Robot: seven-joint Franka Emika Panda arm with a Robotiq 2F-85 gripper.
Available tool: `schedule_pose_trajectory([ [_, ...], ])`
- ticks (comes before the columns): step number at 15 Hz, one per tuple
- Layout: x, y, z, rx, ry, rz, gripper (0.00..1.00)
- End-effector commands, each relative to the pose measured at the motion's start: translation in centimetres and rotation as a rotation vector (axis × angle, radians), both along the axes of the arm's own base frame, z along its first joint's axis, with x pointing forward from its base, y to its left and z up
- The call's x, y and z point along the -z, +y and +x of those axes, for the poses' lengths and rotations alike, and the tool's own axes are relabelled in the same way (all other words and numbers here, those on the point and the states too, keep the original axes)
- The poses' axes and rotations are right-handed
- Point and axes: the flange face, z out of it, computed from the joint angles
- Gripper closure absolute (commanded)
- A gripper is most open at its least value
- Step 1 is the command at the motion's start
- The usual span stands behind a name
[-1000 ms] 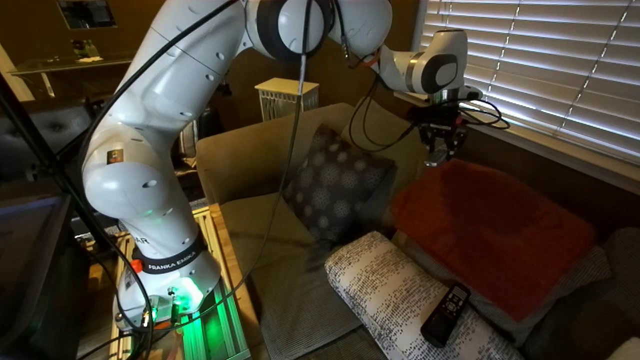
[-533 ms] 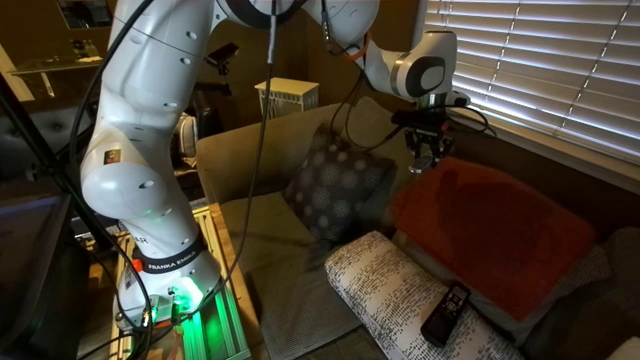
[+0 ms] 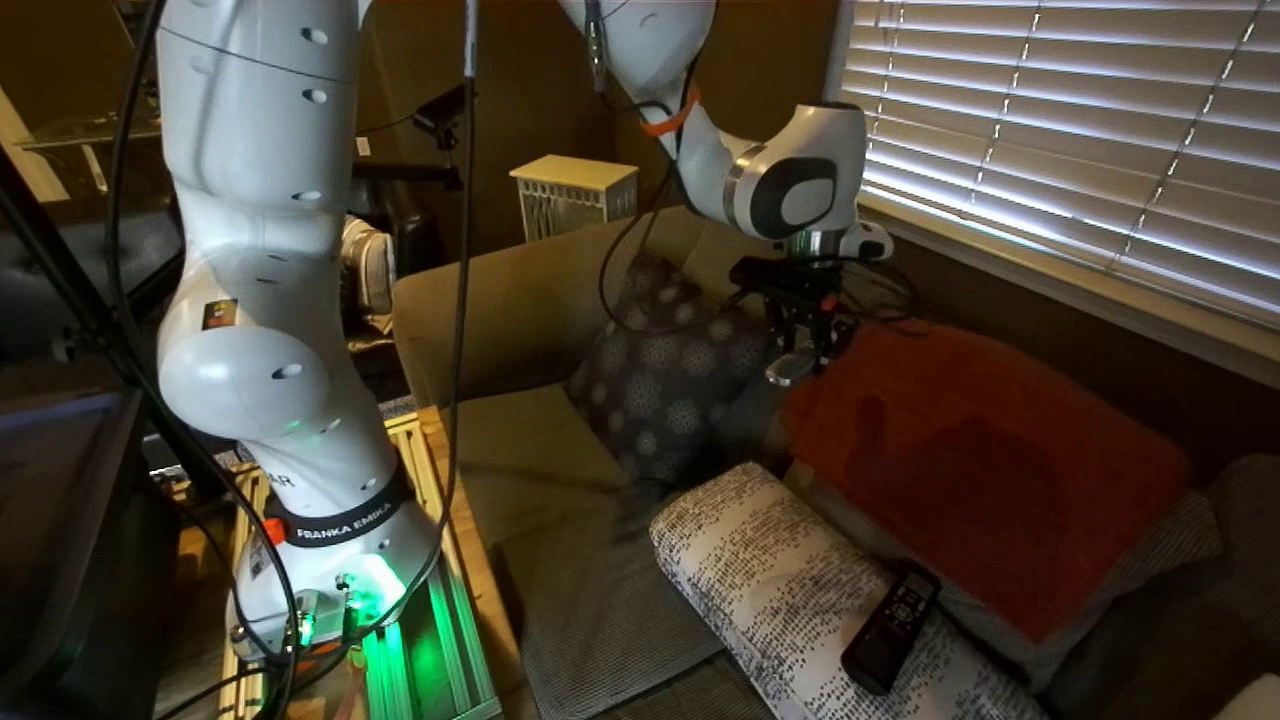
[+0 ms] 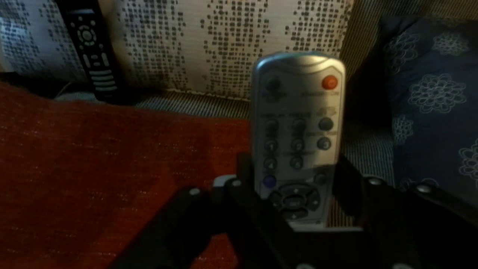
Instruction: Move the grey remote from the brown fleece and put it on the white pillow next to the black remote
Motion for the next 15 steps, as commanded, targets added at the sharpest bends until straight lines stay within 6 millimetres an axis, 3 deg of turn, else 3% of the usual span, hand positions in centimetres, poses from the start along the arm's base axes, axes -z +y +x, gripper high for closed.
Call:
schedule_pose_trajectory([
  [1,0.3,0.0,-0.7,0.009,0.009,0.004,0.46],
  [6,0.4,-0.1,-1.8,0.020,0.013,0.011,0.46],
  [7,0.4,-0.1,-1.8,0.021,0.013,0.011,0.71],
  [10,3.6,-1.0,-3.0,0.017,0.073,-0.063,0.71],
  [15,9.2,-4.2,-5.9,0.000,0.136,-0.184,0.71],
])
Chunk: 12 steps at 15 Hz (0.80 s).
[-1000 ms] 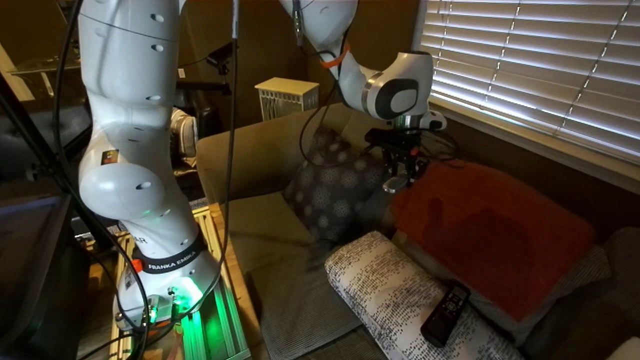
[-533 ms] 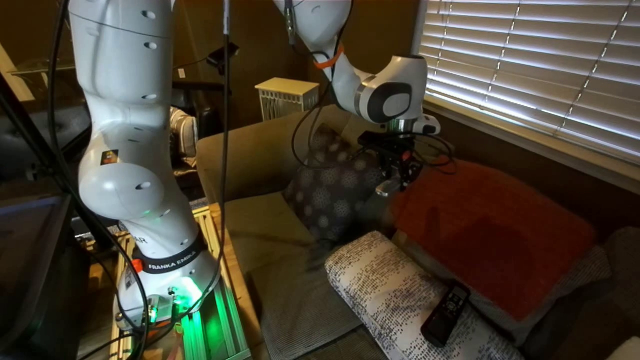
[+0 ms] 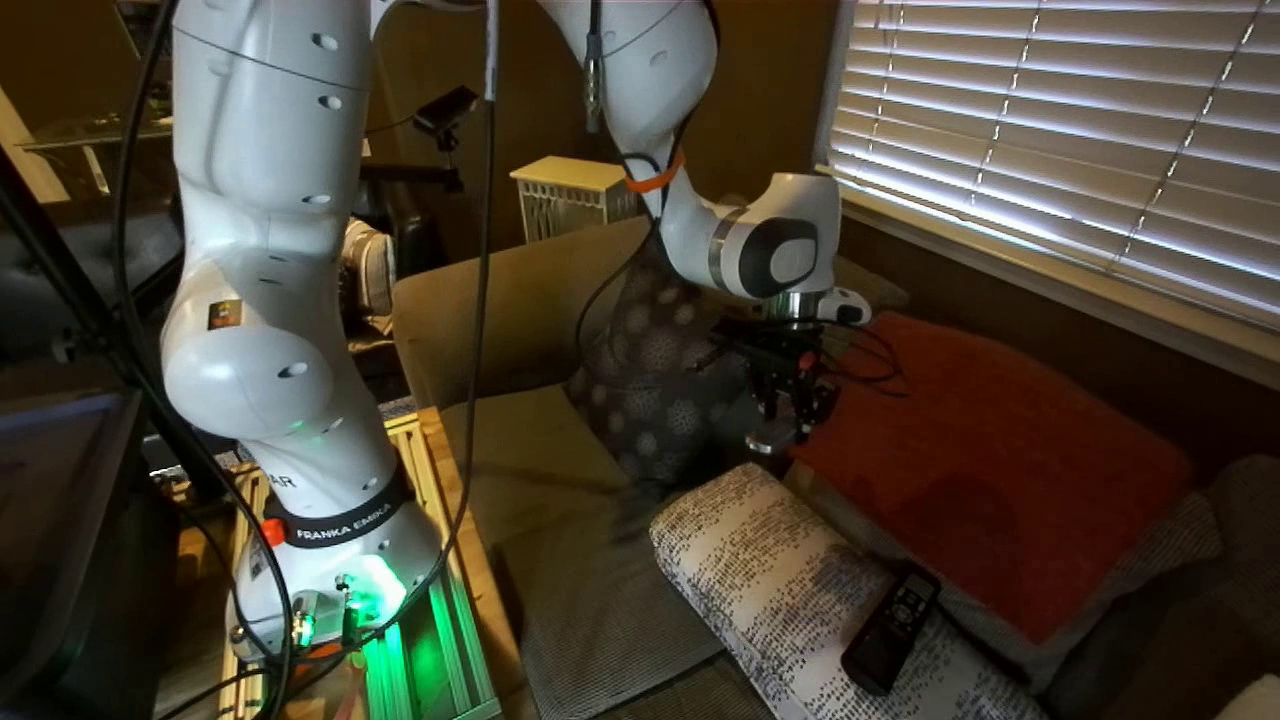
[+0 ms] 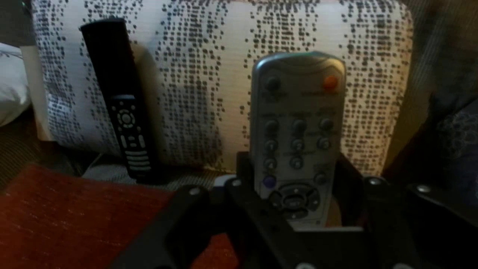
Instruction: Move the grey remote from the brown fleece and put it on the white pillow next to the black remote
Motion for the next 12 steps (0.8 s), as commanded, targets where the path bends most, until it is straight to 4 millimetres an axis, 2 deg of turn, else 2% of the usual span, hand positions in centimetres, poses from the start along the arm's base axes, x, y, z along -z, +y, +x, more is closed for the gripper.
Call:
schedule_pose_trajectory([
  [1,3.4,-1.5,-1.6,-0.035,0.041,-0.050,0.71],
  [8,9.9,-1.8,-1.6,-0.120,0.123,-0.052,0.71],
  [12,12.9,-2.4,-0.3,-0.176,0.110,-0.019,0.71],
])
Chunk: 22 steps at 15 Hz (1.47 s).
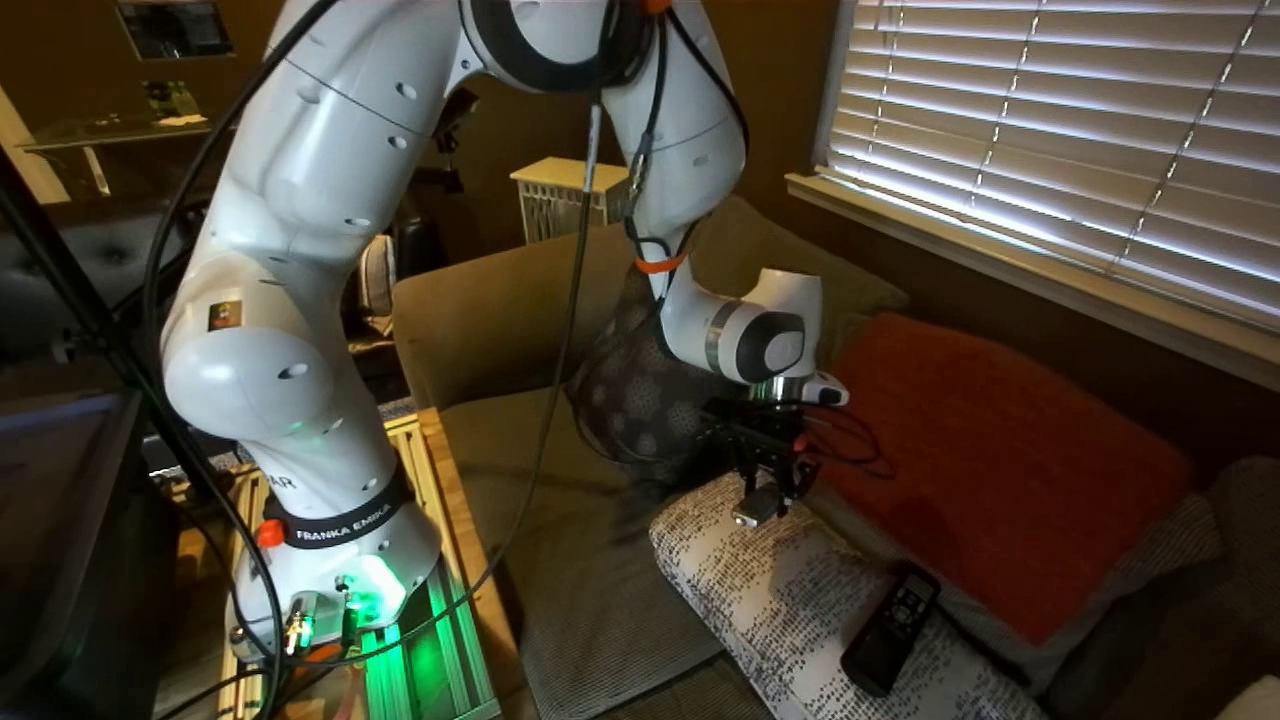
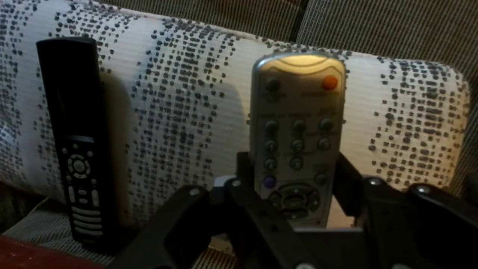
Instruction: Move the grey remote from the brown fleece and put it on the white pillow next to the black remote
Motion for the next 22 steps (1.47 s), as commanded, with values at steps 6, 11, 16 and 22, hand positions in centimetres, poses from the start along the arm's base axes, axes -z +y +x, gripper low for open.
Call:
schedule_pose_trajectory([
  [6,5.2,-1.3,3.7,-0.099,0.034,0.053,0.71],
  [11,6.9,-0.7,4.7,-0.041,0.066,0.131,0.71],
  [16,7.3,-1.2,4.3,0.046,0.086,0.150,0.71],
  [22,6.9,-2.0,4.6,0.111,0.110,0.170,0.08],
])
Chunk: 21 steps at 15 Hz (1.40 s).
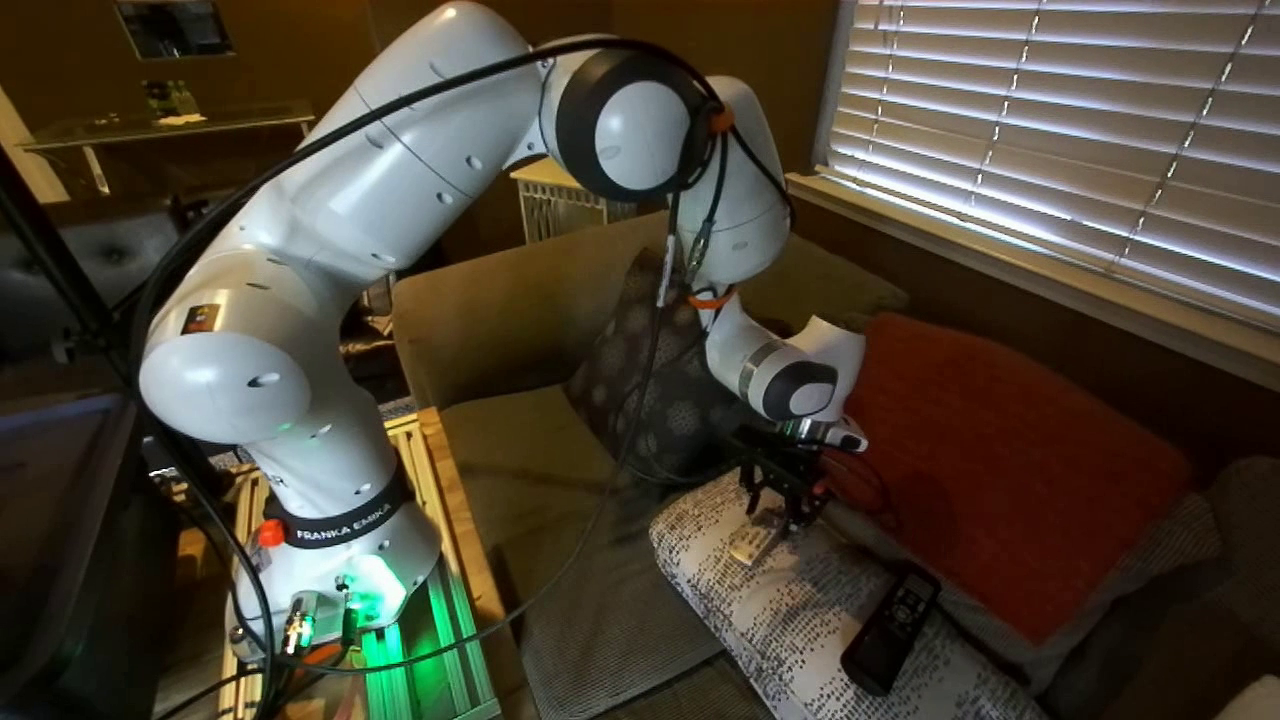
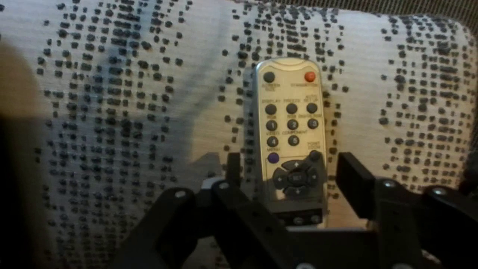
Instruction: Move the grey remote from the brown fleece and put it on the white pillow next to the black remote
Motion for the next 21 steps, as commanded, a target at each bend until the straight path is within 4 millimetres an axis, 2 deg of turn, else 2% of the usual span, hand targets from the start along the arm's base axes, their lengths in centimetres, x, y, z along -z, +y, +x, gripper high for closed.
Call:
schedule_pose_trajectory([
  [1,-0.4,-0.2,0.4,0.042,0.026,0.031,0.02],
  [7,-0.9,0.2,-1.0,0.043,0.039,0.029,0.00],
  [11,-2.3,0.4,-2.0,0.049,0.015,0.022,0.00],
  [16,-6.3,1.3,-3.0,0.037,-0.137,0.025,0.00],
  [21,-10.0,2.2,-4.2,0.126,-0.244,0.044,0.00],
])
